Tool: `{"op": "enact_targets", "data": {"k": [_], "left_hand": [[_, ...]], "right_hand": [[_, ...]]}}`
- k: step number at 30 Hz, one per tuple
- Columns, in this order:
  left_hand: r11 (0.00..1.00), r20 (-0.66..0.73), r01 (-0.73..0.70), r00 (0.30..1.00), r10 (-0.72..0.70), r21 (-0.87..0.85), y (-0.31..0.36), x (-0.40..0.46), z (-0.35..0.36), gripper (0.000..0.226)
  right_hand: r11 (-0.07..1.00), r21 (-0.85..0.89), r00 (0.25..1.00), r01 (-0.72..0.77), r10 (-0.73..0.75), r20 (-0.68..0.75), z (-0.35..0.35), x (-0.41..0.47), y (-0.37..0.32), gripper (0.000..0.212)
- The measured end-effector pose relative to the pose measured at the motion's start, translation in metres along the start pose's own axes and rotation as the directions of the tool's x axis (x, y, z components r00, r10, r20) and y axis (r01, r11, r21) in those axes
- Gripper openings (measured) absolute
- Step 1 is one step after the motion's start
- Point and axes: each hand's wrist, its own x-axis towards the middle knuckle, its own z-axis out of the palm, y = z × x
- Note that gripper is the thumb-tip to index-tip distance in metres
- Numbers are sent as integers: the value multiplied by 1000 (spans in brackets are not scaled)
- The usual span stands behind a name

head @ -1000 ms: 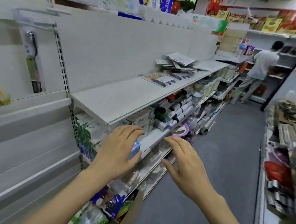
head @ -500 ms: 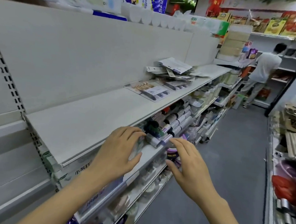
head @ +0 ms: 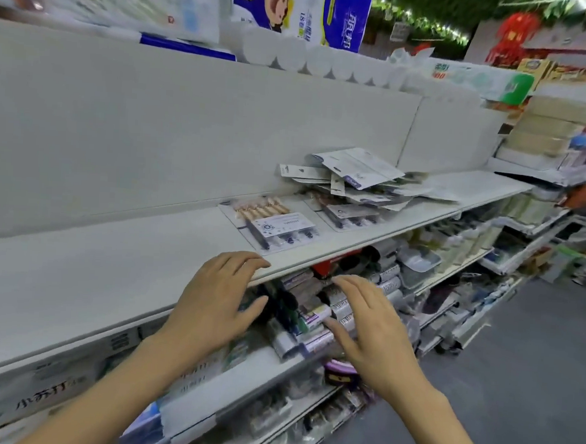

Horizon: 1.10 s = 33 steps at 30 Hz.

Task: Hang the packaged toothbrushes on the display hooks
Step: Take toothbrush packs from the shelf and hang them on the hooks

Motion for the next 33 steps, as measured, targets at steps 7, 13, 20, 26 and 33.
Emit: {"op": "enact_targets", "data": {"k": [7, 13, 20, 26, 33], "left_hand": [[979, -5, 192, 981, -192, 74, 18, 64, 20, 56], [939, 38, 296, 951, -307, 178, 8, 110, 44, 60], [885, 111, 382, 900, -422, 265, -21, 152, 56, 80], [903, 225, 326, 892, -392, 280, -22, 146, 66, 104], [902, 211, 343, 892, -400, 260, -12, 134, 49, 105]], "right_hand": [[996, 13, 996, 90, -90, -6, -5, 68, 82, 59], [992, 31, 989, 124, -121, -90, -7, 138, 123, 54], [983, -73, 968, 167, -177, -175, 19, 225, 149, 48], [961, -234, 958, 149, -199, -208, 61, 274, 161, 54], [958, -276, 907, 84, -188, -376, 75, 294, 158, 32]]}}
